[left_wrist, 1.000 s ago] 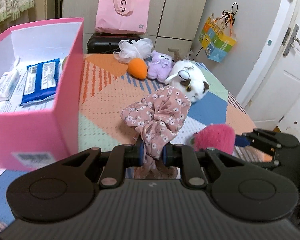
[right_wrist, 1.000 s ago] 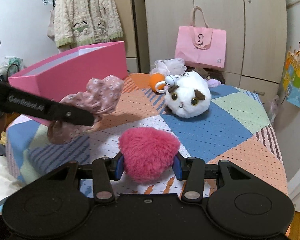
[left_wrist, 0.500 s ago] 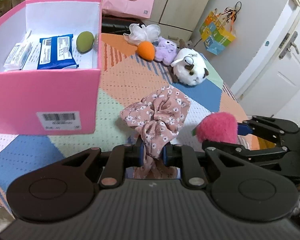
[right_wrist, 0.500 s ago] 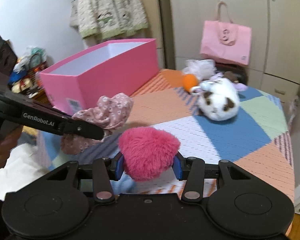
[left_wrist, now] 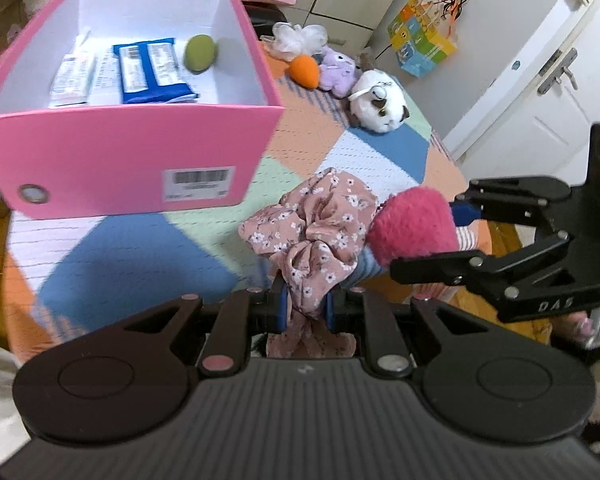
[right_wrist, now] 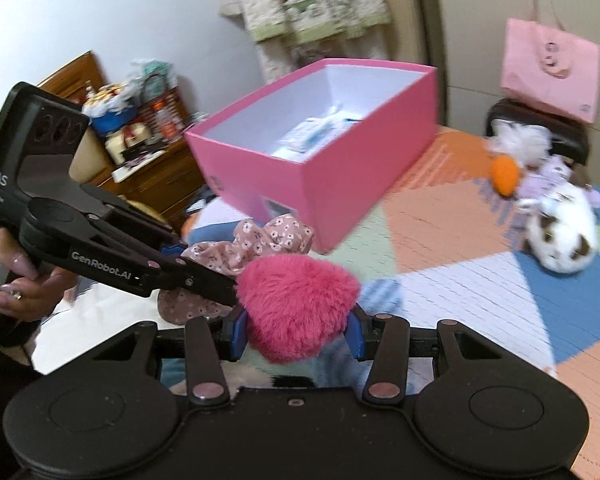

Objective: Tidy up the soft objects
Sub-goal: 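Carry scrunchie and pom-pom into the pink box and open both grippers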

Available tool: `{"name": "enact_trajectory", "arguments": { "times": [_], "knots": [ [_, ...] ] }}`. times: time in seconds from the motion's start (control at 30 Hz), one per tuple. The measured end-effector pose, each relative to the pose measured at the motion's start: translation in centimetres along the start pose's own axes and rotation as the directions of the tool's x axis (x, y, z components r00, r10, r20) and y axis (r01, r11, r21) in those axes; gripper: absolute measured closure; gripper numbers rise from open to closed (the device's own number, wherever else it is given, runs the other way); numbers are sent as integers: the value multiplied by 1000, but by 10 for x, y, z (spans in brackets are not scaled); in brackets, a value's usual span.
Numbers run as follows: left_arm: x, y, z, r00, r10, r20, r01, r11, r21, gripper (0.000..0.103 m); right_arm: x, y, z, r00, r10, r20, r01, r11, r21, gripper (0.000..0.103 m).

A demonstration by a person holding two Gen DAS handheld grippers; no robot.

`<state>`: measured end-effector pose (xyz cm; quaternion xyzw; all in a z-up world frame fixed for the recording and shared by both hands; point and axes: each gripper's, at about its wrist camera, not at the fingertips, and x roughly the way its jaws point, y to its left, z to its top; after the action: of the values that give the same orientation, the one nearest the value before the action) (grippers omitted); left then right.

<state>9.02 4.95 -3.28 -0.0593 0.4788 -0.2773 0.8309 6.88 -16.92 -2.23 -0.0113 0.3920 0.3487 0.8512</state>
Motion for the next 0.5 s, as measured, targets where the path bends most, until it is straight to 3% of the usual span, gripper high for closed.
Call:
{"name": "enact_trajectory", "arguments": {
  "times": [0.27, 0.5],
  "knots": [
    [-44, 14, 9, 997, 27, 68, -30, 999, 46, 87, 8, 28, 32, 998, 60, -7, -61, 995, -76, 51],
    [-71, 21, 36, 983, 60, 174, -78, 992, 102, 87, 5, 46, 69, 995, 44, 87, -28, 985, -168, 51]
  ]
}}
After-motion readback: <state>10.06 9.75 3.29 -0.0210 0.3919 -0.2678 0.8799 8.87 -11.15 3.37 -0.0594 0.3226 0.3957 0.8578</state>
